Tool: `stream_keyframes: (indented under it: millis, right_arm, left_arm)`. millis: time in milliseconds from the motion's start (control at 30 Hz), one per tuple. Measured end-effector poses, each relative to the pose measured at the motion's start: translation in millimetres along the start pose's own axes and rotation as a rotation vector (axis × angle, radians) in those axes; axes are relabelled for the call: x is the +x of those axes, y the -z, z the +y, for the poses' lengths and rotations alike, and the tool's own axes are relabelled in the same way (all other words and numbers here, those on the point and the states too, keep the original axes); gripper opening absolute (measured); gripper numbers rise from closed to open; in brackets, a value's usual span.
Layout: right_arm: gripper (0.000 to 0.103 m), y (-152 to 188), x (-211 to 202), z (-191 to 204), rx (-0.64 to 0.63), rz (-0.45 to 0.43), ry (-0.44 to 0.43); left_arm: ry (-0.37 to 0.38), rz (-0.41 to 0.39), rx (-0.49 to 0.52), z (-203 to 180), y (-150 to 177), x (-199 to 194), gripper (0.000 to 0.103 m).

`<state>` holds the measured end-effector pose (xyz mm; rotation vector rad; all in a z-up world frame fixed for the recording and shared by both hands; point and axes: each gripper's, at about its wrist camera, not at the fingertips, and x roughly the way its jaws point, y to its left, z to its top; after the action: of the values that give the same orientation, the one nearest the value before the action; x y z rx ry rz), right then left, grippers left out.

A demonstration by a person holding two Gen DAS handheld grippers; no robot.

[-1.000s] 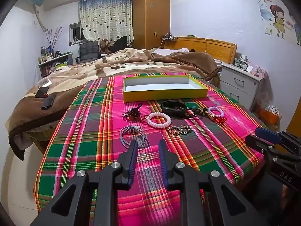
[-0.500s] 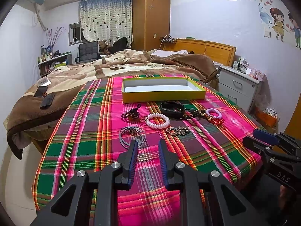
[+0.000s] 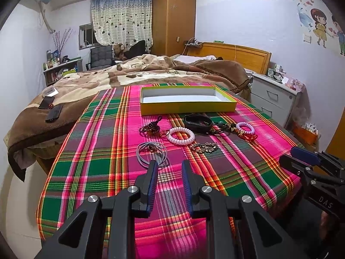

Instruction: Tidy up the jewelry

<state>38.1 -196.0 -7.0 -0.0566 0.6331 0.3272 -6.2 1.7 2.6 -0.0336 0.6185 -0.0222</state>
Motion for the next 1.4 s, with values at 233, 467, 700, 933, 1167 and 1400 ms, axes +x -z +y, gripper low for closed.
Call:
stream_keyframes:
  millis: [233, 467, 700, 933, 1167, 1400]
  right_arm:
    - [0.044, 0.0, -0.4, 0.3, 0.0, -0.002, 0.001]
    - [0.044, -0.8, 0.5, 1.0, 0.0, -0.003, 0.002]
    - [0.044, -0.1, -1.9, -1.9, 0.0, -0.002, 0.001]
    - [0.044, -0.3, -3.6, -2.6, 0.002, -0.002, 0.002]
    - [0.044, -2.3, -3.8, -0.1, 0.001, -0.001, 0.0]
    - [0.044, -1.0, -4.2, -1.8, 0.002, -0.001, 0.0]
  left_arm:
    - [-0.001, 0.001, 0.003, -0.8, 0.8, 1.6, 0.022]
    - [-0.004, -0.002, 0.002, -1.2, 1.0, 1.6, 0.022]
    - [-0.005, -0.004, 0.003, -1.2, 1.0, 0.7, 0.022]
    - [0.002, -0.002, 0.005, -1.3, 0.3, -2.1, 0.022]
    - [0.005, -0.001, 0.006, -2.4, 0.3, -2.9, 0.022]
    - [0.011, 0.002, 0.014, -5.8, 1.2, -2.1, 0.022]
